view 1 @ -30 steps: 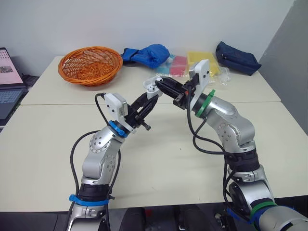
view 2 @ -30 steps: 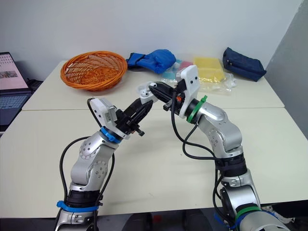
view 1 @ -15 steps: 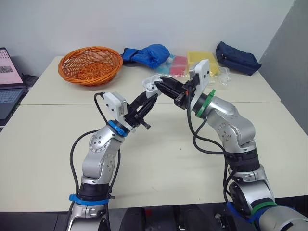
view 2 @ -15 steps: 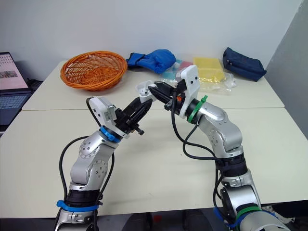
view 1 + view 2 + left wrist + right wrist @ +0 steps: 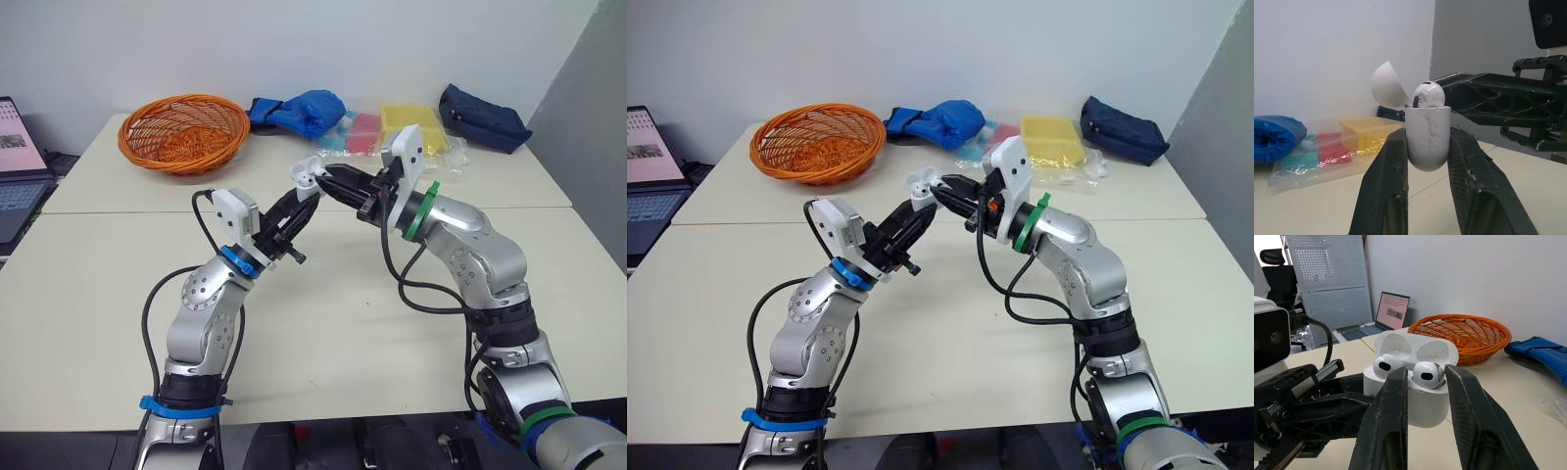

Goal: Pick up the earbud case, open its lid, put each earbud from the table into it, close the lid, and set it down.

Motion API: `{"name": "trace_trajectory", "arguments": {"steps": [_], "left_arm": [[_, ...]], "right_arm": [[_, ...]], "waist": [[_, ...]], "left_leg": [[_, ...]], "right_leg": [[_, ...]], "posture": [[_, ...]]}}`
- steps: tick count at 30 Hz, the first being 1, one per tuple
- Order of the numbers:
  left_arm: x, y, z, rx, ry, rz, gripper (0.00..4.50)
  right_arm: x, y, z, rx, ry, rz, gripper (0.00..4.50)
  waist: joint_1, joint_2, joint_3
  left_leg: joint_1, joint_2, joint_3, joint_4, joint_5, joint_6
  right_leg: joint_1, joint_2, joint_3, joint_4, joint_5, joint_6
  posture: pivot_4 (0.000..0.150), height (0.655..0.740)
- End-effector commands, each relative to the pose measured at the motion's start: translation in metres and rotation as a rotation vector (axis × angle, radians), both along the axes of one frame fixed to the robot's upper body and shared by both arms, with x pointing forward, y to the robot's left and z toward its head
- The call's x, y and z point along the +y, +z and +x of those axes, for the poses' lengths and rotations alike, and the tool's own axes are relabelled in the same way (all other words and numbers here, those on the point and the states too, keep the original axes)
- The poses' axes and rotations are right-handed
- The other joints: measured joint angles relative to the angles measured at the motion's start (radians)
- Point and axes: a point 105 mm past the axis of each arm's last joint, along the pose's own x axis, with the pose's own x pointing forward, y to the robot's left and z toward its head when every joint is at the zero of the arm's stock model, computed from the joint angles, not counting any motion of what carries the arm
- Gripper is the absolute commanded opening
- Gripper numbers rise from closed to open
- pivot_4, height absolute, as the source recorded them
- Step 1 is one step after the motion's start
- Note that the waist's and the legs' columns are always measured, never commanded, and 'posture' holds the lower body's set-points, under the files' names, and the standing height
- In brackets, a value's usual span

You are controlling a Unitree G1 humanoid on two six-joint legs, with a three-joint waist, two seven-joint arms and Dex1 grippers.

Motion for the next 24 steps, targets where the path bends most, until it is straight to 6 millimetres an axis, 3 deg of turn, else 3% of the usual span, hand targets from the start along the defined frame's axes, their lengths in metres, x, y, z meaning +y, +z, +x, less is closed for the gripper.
{"name": "trace_trajectory", "arguments": {"steps": [1,3,12,19,22,24], "left_arm": [[-0.005,0.021,-0.011,-0.092,-0.029,-0.014,0.74],[-0.005,0.02,-0.011,-0.092,-0.028,-0.014,0.74],[-0.003,0.02,-0.009,-0.091,-0.029,-0.008,0.74],[-0.007,0.02,-0.008,-0.096,-0.06,-0.01,0.74],[-0.014,0.021,-0.011,-0.106,-0.135,0.017,0.74],[-0.021,0.02,-0.014,-0.111,-0.184,0.032,0.74]], "right_arm": [[0.003,0.013,-0.006,-0.022,0.044,0.035,1.2],[0.002,0.015,-0.007,-0.021,0.049,0.047,1.2],[-0.048,0.062,-0.014,0.011,0.064,0.155,1.2],[-0.064,0.066,-0.005,0.055,0.044,0.047,1.2],[-0.063,0.058,0.011,0.137,0.096,-0.104,1.78],[-0.062,0.048,0.022,0.182,0.078,-0.195,2.42]], "waist": [[0.0,0.0,0.0],[0.0,0.0,0.0],[0.001,0.0,0.0],[-0.001,0.0,0.0],[-0.003,0.002,0.001],[-0.003,0.002,0.001]], "left_leg": [[0.0,0.0,0.0,0.0,0.0,0.0],[0.0,0.0,0.0,0.0,0.0,0.0],[-0.001,0.0,0.0,0.0,0.0,0.0],[0.0,0.0,0.0,-0.001,0.0,0.0],[0.0,0.0,0.002,0.0,0.0,0.0],[0.0,0.0,0.001,0.0,0.0,0.0]], "right_leg": [[0.0,0.0,0.0,0.0,0.0,0.0],[0.0,0.0,0.0,0.0,0.0,0.0],[0.0,0.0,0.0,0.0,0.0,0.0],[0.0,0.0,0.0,-0.001,0.0,0.0],[-0.001,0.0,0.002,-0.001,0.0,0.0],[-0.001,0.0,0.001,-0.001,0.0,-0.001]], "posture": [[0.15,0.74],[0.15,0.74],[0.15,0.74],[0.15,0.74],[0.15,0.74],[0.15,0.74]]}}
